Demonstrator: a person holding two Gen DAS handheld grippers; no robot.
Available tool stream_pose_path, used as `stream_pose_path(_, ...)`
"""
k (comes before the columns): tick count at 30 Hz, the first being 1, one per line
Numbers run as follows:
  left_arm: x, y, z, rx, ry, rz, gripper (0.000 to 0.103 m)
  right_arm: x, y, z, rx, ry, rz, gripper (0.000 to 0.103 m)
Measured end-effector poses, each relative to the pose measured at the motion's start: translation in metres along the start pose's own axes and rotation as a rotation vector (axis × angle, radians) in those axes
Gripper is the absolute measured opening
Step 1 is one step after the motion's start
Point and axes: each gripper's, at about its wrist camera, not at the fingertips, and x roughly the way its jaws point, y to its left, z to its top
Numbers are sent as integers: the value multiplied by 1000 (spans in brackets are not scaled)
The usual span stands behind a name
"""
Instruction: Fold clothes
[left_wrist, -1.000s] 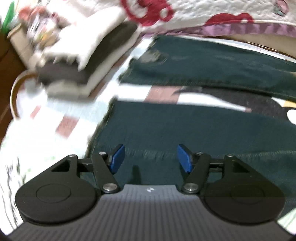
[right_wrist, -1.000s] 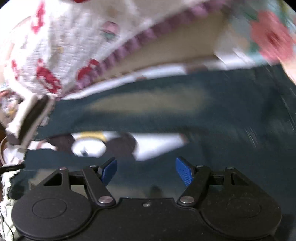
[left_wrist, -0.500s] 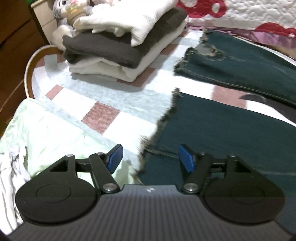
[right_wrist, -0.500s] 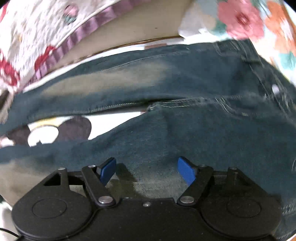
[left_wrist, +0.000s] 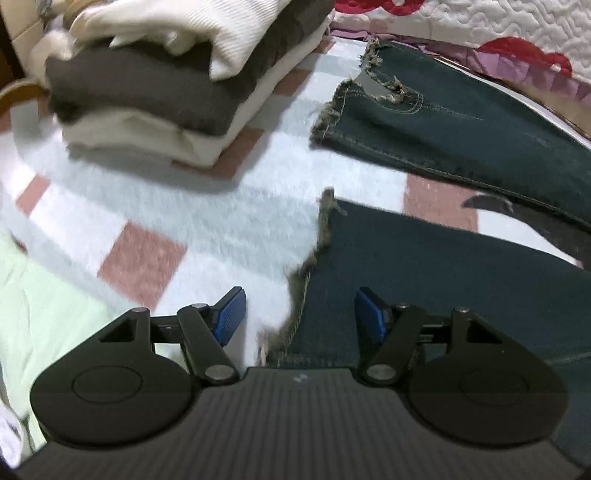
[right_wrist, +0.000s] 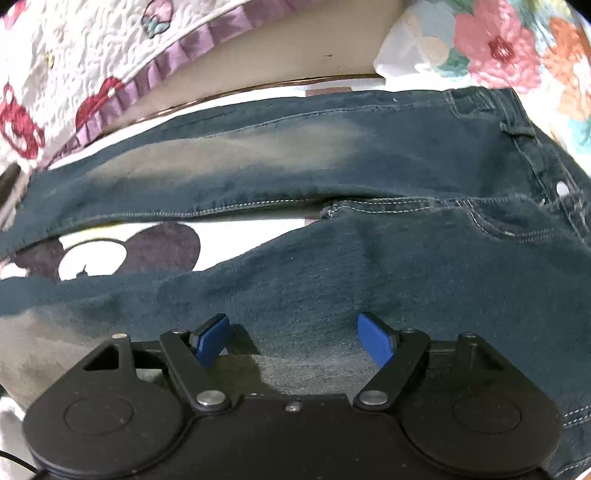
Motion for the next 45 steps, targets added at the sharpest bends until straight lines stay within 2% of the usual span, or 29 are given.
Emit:
stream_pose_path(2, 4, -1, 4, -21, -4, -34, 63, -1, 1, -1, -7, -3, -4, 82)
stream_pose_path(4, 3, -8, 6, 14, -17, -49, 35, -1, 1, -1, -8, -4, -4, 82)
stream_pose_path(5, 2, -16, 6, 63, -28, -36, 5, -1, 0, -1, -8, -4, -3, 82)
stream_pose_path(6, -3, -21, 6, 80, -45, -36, 5, -1, 0, 0, -10, -3, -3, 82)
stream_pose_path(10, -33, -27, 13, 32, -132, -87, 5, 2, 6, -1, -62, 8, -31, 82)
stream_pose_path(14, -70, -30, 31, 33, -244, -93, 5, 4, 11, -3, -95, 5, -46, 86)
stream_pose_path(18, -86, -39, 55, 13, -254, -64, 5, 4, 11, -3, -104, 3, -52, 86)
stream_pose_path(20, -95, -46, 65, 9, -288, -58, 5, 4, 12, -4, -114, 5, -71, 86)
stream_pose_path(24, -123, -59, 82, 40, -393, 20, 2, -2, 8, -10, -100, 4, -85, 86)
stream_pose_path(27, -139, -60, 92, 57, -497, 166, 0, -7, 0, -13, -78, -2, -94, 86)
stream_pose_path(28, -137, -57, 93, 47, -499, 180, 0, -7, -1, -13, -73, -3, -93, 86)
stream_pose_path(32, -112, -36, 96, -84, -365, 20, 4, -4, 0, -12, -79, -11, -99, 86)
stream_pose_path(36, -72, -60, 66, -65, -209, -71, 19, -3, 4, -11, -92, -24, -77, 86)
stream_pose_path(38, -52, -78, 48, -69, -130, -138, 31, -3, 7, -9, -83, -43, -27, 86)
stream_pose_path(40, -33, -92, 32, -102, -57, -207, 39, -3, 10, -5, -65, -69, 54, 85)
stream_pose_path(41, -26, -94, 28, -146, -32, -235, 44, -3, 11, -2, -52, -80, 94, 84)
stream_pose_path(45, 1, -101, 13, -327, 61, -339, 51, 0, 15, 3, -26, -97, 197, 81)
